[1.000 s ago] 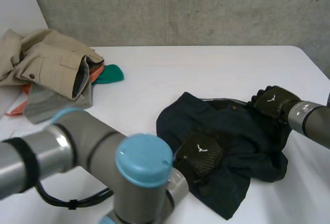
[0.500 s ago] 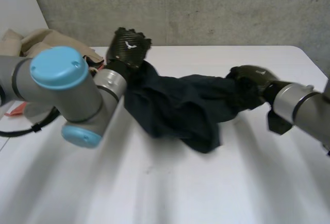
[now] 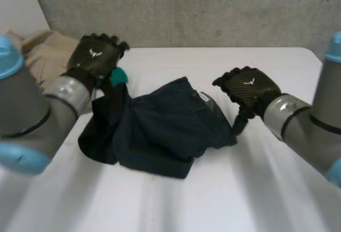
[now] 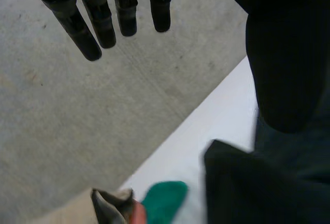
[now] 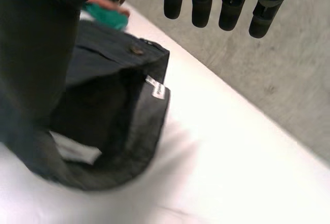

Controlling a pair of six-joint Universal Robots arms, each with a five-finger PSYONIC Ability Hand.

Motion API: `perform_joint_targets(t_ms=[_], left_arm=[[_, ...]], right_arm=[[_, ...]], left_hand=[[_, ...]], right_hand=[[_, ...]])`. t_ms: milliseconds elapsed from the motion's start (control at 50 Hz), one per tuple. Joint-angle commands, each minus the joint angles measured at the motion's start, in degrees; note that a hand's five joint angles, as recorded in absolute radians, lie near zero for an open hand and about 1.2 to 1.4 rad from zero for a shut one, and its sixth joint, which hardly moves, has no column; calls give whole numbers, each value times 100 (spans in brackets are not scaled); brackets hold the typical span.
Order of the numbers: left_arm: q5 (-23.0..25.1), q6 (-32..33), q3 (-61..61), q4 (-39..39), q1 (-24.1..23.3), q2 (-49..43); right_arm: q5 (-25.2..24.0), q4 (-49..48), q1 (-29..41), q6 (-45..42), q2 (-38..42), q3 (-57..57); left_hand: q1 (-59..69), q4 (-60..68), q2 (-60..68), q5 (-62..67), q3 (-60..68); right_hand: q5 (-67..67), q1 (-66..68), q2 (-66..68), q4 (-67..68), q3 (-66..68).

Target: Fold the laundry.

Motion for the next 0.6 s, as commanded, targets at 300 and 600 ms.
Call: perform_joint_targets(t_ms=[300,600], left_arm=[[-297,-2002,-1823,-7,-1091,-469],[-1598,-665,-1268,961,-1073,-711]], right_arm=[[-846,-1700,816,-2657,-213,2131],[648,-2669,606,-2095,826,1059]], left_hand=[[364,393,390,376,402],[6401,6430,6427,6413,6439]], right_hand=[[-229,-270,-149,-153,-159],[6771,6730,6851,6847,6841]])
